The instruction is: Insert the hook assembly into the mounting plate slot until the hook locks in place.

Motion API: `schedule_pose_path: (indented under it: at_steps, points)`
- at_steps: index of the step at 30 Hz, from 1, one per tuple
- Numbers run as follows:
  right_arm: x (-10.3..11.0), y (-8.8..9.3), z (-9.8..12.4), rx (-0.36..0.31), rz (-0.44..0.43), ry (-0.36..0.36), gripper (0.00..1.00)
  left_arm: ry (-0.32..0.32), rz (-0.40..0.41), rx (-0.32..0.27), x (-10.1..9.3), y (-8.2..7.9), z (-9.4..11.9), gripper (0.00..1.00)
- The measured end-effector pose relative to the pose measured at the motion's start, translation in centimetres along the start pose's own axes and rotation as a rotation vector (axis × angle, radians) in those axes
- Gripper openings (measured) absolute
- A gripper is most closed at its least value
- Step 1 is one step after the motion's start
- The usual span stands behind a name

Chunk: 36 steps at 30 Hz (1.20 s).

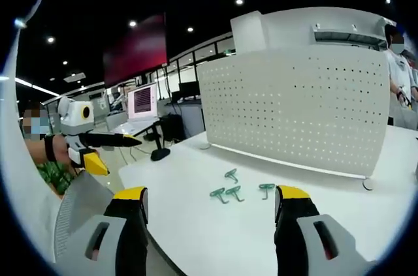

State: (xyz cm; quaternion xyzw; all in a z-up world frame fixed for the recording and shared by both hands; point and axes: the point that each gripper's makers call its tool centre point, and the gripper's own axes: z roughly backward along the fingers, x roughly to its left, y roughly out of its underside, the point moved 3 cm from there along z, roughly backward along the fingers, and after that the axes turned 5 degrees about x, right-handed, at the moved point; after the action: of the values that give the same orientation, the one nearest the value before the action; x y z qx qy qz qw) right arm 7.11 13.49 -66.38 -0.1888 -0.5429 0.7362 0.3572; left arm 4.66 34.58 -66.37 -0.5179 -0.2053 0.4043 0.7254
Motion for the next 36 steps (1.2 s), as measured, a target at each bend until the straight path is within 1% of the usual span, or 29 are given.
schedule_pose_path:
  at_steps: [2, 10, 17, 25, 34, 36]
  points:
    - [-0.1, 0.0, -0.1, 0.000, 0.001, 0.000, 0.81, 0.004, 0.001, -0.008, 0.1, -0.1, -0.1, 0.98]
    - [-0.7, 0.2, -0.5, 0.014, -0.002, 0.003, 0.80, 0.016, 0.000, 0.004, 0.4, -0.1, -1.1, 0.97]
    - [-1.0, 0.4, -1.1, 0.027, -0.005, 0.002, 0.79, 0.032, -0.008, 0.019, 0.8, -0.1, -2.4, 0.96]
    - [-0.7, 0.9, -1.8, 0.043, -0.002, -0.010, 0.78, 0.042, -0.010, 0.047, 1.3, 0.1, -3.6, 0.94]
    - [-0.4, 1.4, -1.8, 0.061, -0.012, -0.019, 0.77, 0.060, -0.012, 0.080, 1.2, 0.6, -4.4, 0.91]
    - [-0.3, 1.3, -1.7, 0.058, -0.008, -0.023, 0.77, 0.067, -0.020, 0.078, 1.1, 0.7, -4.5, 0.88]
